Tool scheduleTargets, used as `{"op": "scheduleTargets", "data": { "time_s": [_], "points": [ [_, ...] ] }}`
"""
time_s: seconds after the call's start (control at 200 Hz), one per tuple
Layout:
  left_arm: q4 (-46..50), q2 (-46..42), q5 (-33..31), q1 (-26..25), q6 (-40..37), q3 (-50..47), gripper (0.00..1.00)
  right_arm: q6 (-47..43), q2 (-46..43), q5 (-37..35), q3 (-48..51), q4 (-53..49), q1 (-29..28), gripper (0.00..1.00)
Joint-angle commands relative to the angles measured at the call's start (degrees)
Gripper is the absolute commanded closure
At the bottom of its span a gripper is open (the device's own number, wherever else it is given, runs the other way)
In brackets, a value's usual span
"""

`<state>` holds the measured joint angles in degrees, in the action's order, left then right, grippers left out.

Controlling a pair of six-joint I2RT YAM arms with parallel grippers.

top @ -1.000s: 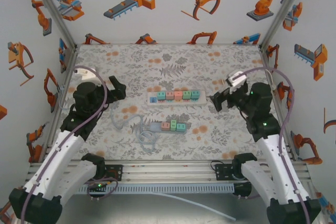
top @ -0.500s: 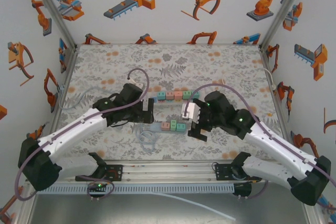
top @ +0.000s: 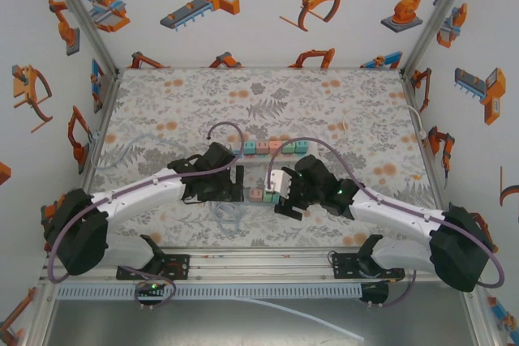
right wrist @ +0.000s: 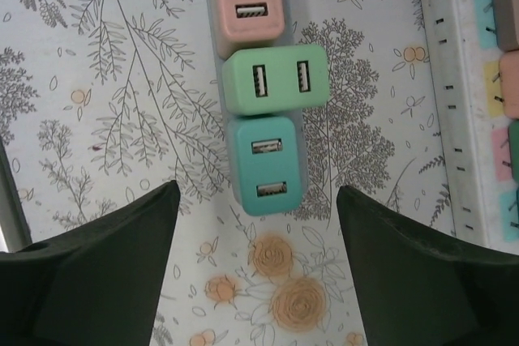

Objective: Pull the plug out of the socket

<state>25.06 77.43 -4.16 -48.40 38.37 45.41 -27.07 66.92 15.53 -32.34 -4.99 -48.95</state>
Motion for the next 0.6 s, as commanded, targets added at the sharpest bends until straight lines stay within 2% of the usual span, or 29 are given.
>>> {"op": "scheduleTargets", "data": {
  "time_s": [0.0, 0.135, 0.31, 0.596],
  "points": [
    [-2.5, 1.7, 0.9, 0.3, 1.3, -0.4, 0.24, 3.5, 1.0, 1.1, 1.2, 8.7, -0.4, 0.34],
    [-5.5, 2.5, 1.7, 1.1, 2.3, -1.9, 0.31, 4.6, 1.3, 1.4, 2.9, 10.0, -0.4, 0.44],
    [-4.7, 5.0, 0.5, 1.5, 2.9, -1.8, 0.38, 4.7, 1.4, 1.4, 2.6, 9.1, -0.4, 0.49],
    [-6.2, 8.1, 1.7, 1.5, 3.4, -2.1, 0.42, 3.7, 3.9, 3.3, 0.9, 9.1, -0.4, 0.56]
  ]
}}
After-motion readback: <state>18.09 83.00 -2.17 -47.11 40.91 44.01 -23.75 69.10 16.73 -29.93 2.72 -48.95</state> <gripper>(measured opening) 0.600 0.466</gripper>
